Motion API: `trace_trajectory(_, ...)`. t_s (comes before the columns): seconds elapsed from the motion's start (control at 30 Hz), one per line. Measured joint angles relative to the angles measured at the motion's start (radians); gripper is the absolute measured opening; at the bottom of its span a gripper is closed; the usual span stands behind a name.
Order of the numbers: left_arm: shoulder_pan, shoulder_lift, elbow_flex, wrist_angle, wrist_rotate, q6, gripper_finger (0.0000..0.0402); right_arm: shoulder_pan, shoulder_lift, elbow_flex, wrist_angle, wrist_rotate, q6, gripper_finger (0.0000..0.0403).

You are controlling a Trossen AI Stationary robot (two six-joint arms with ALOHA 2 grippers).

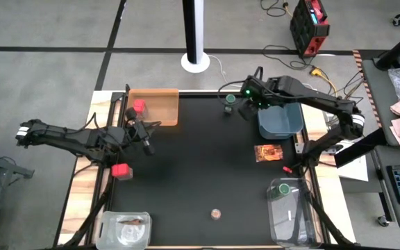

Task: Sort spices by type
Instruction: Put the top brown seasoning bottle into the blue bin

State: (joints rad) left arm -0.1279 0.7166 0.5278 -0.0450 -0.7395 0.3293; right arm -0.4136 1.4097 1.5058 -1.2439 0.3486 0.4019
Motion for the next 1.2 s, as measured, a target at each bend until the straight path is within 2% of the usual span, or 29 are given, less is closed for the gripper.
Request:
trace_trajectory(0.3,-0.002,0.0,0.0,-0.004,0.0,-0.003,0.0,-0.047,-0.01,-0.044,-0.003,0.026,-0.036,0.0169)
trace_trajectory(0.5,-0.002,0.0,0.0,-0.004,0.0,-0.003,0.0,-0.104,-0.07,-0.096,-0.001,0.026,-0.038,0.0168)
trace_trajectory(0.83,-0.002,0.0,0.0,-0.004,0.0,-0.003,0.0,-0.179,-0.177,-0.233,0.064,0.027,-0.01,0.0168)
trace_trajectory(1.2,-0.002,0.0,0.0,-0.004,0.0,-0.003,0.0,-0.273,-0.176,-0.313,0.203,0.027,-0.086,0.0168)
